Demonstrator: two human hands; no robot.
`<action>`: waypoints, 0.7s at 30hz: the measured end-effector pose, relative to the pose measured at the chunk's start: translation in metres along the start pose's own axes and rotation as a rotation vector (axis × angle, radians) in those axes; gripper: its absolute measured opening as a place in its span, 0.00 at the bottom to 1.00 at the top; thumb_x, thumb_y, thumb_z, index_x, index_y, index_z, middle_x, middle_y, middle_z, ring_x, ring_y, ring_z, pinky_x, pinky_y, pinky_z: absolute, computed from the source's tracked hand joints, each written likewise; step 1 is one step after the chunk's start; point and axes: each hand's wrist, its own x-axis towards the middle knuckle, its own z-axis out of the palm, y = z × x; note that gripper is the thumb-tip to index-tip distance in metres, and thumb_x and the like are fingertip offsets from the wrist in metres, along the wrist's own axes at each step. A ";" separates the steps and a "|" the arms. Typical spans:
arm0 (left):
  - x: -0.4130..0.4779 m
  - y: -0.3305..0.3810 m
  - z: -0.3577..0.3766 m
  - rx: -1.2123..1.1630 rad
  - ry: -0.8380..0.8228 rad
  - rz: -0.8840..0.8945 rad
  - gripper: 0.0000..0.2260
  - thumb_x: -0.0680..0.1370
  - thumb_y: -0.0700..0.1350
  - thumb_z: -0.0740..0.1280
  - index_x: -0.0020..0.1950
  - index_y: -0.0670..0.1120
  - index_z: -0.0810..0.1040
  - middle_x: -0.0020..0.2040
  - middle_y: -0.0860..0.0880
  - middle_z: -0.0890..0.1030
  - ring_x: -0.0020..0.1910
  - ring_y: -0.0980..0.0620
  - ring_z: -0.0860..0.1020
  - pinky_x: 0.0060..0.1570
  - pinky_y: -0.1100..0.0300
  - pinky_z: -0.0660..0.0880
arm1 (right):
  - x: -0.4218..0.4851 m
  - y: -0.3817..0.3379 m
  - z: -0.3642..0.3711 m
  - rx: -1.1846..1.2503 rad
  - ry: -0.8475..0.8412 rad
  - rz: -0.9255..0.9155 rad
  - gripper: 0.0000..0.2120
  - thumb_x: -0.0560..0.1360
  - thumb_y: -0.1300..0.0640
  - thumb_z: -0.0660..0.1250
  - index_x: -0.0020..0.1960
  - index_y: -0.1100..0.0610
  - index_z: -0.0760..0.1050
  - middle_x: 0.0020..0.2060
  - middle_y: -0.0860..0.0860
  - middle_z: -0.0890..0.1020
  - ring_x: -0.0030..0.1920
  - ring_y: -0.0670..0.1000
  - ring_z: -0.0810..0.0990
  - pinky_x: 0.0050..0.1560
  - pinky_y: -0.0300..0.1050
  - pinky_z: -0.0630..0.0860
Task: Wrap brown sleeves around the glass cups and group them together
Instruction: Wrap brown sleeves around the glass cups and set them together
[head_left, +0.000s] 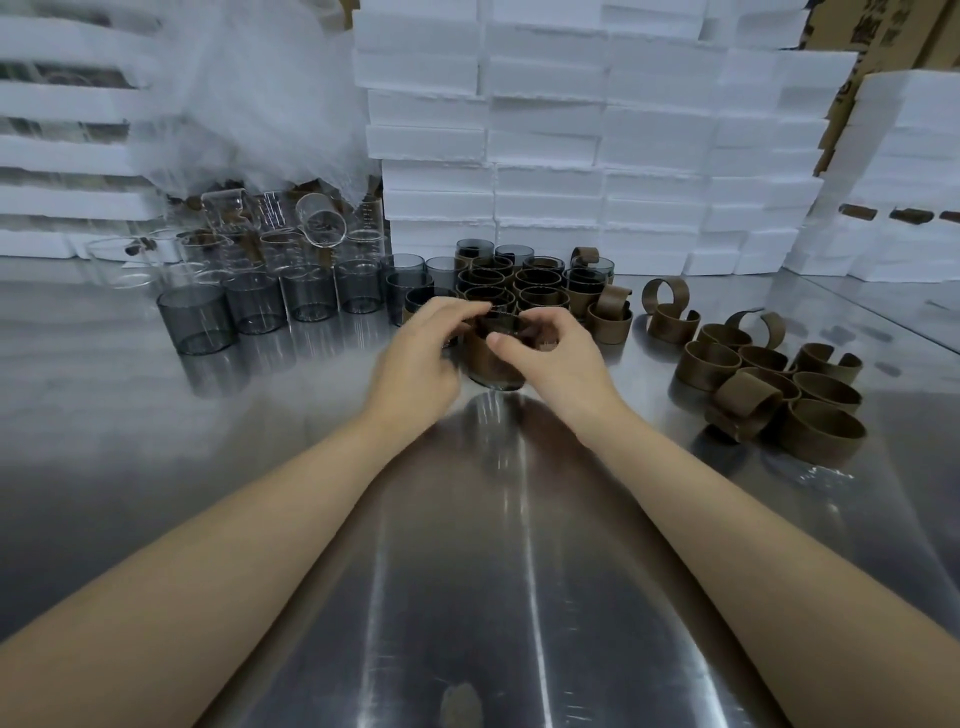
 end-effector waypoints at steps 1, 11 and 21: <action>0.001 -0.005 -0.008 0.105 0.058 0.024 0.28 0.66 0.24 0.61 0.61 0.44 0.80 0.59 0.50 0.78 0.58 0.49 0.77 0.59 0.49 0.75 | 0.000 0.001 0.000 -0.087 0.016 -0.025 0.19 0.69 0.50 0.76 0.56 0.52 0.73 0.52 0.46 0.77 0.50 0.42 0.76 0.49 0.32 0.71; 0.001 -0.084 -0.101 0.721 0.443 -0.670 0.25 0.72 0.39 0.66 0.70 0.42 0.72 0.74 0.42 0.66 0.67 0.39 0.70 0.66 0.45 0.61 | 0.006 0.006 -0.015 -0.372 0.070 0.049 0.26 0.71 0.47 0.70 0.64 0.56 0.69 0.61 0.52 0.65 0.53 0.45 0.67 0.54 0.35 0.63; 0.004 -0.086 -0.102 0.816 0.421 -0.753 0.17 0.77 0.46 0.62 0.61 0.36 0.75 0.63 0.34 0.70 0.63 0.36 0.69 0.63 0.45 0.61 | 0.015 0.016 -0.029 -0.314 0.116 -0.005 0.27 0.71 0.50 0.76 0.63 0.56 0.67 0.45 0.52 0.80 0.49 0.54 0.81 0.48 0.46 0.78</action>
